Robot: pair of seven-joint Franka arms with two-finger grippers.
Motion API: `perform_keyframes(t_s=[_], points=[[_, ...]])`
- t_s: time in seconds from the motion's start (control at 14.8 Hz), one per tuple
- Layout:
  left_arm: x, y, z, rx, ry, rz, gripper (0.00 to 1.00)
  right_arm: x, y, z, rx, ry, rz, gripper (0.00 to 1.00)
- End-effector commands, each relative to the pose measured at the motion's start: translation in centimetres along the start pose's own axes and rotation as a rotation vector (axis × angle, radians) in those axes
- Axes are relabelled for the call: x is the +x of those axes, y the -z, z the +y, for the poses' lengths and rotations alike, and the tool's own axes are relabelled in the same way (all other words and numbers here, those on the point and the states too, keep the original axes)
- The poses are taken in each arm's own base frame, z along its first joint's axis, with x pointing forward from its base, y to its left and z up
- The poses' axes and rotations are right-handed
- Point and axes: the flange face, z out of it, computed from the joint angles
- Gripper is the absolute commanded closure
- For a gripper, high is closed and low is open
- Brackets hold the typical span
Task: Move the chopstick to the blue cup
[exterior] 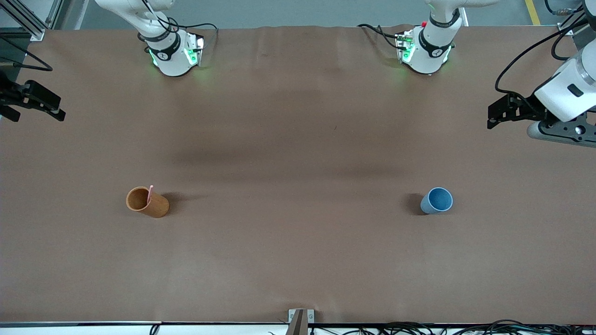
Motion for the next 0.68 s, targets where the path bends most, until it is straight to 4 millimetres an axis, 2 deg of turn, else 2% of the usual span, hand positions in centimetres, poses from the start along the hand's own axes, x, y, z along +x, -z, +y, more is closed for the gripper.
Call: perform_keyframes(t_s=[0.0, 0.2, 0.41, 0.47, 0.61], points=[[0.1, 0.7, -0.1, -0.003, 0.013, 0.003, 0.00, -0.2, 0.3, 0.3, 0.012, 0.013, 0.003, 0.00], [0.1, 0.6, -0.1, 0.000, 0.012, -0.001, 0.00, -0.2, 0.2, 1.9, 0.014, 0.055, 0.001, 0.00], [0.3, 0.4, -0.2, 0.000, 0.007, -0.002, 0.00, -0.3, 0.2, 1.9, 0.017, 0.049, -0.002, 0.00], [1.1, -0.9, -0.5, -0.003, 0.004, -0.006, 0.00, -0.4, -0.1, 2.1, 0.021, 0.043, -0.012, 0.00], [3.5, -5.2, -0.7, -0.010, 0.002, -0.022, 0.00, -0.4, -0.1, 2.0, 0.022, 0.045, -0.019, 0.00]])
